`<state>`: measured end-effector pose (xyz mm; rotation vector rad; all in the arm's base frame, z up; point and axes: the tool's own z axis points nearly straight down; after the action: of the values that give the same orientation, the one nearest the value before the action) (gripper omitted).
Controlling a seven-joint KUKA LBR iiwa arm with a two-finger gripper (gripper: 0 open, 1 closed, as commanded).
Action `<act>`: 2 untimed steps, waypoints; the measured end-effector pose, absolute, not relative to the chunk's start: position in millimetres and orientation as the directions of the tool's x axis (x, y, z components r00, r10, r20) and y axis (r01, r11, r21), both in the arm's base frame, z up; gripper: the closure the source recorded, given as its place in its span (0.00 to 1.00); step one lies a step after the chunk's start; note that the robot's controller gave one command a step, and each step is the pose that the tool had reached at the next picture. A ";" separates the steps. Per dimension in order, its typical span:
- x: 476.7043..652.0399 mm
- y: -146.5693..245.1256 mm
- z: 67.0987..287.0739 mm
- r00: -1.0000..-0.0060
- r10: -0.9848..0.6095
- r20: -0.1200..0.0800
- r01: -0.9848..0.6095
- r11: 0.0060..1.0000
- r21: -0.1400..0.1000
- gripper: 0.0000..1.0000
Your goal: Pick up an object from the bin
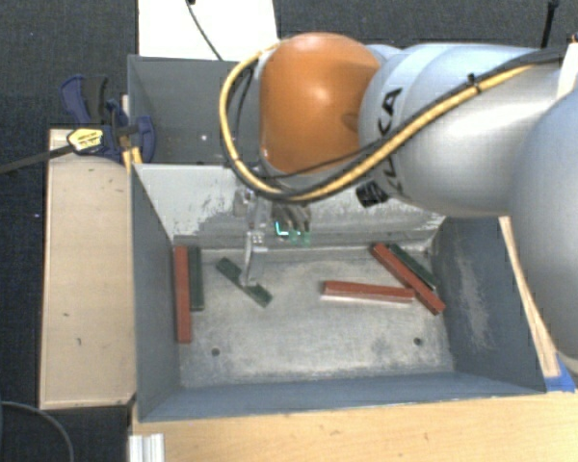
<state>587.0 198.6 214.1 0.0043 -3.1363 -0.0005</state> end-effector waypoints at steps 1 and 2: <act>561.0 167.6 72.4 -0.993 0.120 0.006 0.120 0.993 -0.002 0.00; 570.4 179.0 70.6 -0.990 0.144 -0.005 0.144 0.990 0.003 0.00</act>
Offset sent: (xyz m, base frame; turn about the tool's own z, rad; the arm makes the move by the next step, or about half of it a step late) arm -0.0239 -0.0300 -0.1372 0.1239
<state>570.4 179.0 70.6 -0.2264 -3.1384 -0.0048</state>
